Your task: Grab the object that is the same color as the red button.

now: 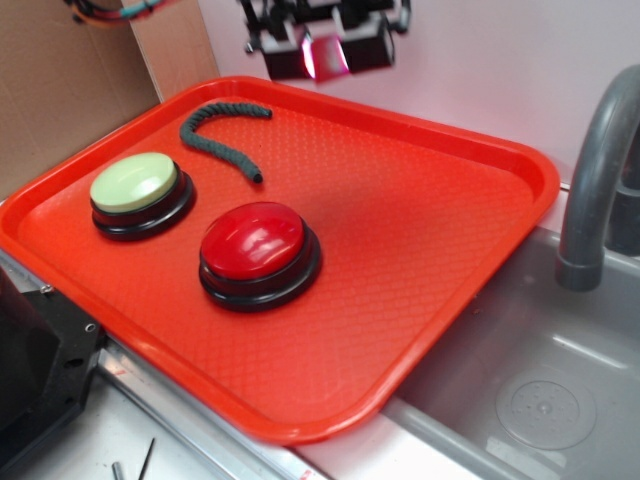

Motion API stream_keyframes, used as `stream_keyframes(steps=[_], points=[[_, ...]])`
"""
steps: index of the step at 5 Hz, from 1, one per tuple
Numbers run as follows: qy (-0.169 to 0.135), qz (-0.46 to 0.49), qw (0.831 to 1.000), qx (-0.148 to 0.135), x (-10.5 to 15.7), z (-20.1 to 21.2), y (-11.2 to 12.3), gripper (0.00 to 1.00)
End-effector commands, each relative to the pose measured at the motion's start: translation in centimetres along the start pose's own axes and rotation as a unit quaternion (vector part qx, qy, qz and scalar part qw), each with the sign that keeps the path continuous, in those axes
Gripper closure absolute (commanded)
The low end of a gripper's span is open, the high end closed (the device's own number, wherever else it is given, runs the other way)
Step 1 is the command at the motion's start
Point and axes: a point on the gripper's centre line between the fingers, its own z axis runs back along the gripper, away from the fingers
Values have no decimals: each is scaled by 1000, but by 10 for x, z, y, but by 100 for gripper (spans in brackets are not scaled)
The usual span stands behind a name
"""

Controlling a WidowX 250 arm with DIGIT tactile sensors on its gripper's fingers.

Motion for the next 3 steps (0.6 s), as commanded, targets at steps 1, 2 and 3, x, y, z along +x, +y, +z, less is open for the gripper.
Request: stream_keyframes(steps=[1,2,3], points=[[-12,-80,996,-33,10,88,21,100],[-7,-88,995,-37,9,102,30,100],[-6,-57,998,-11,19,91,35,100]])
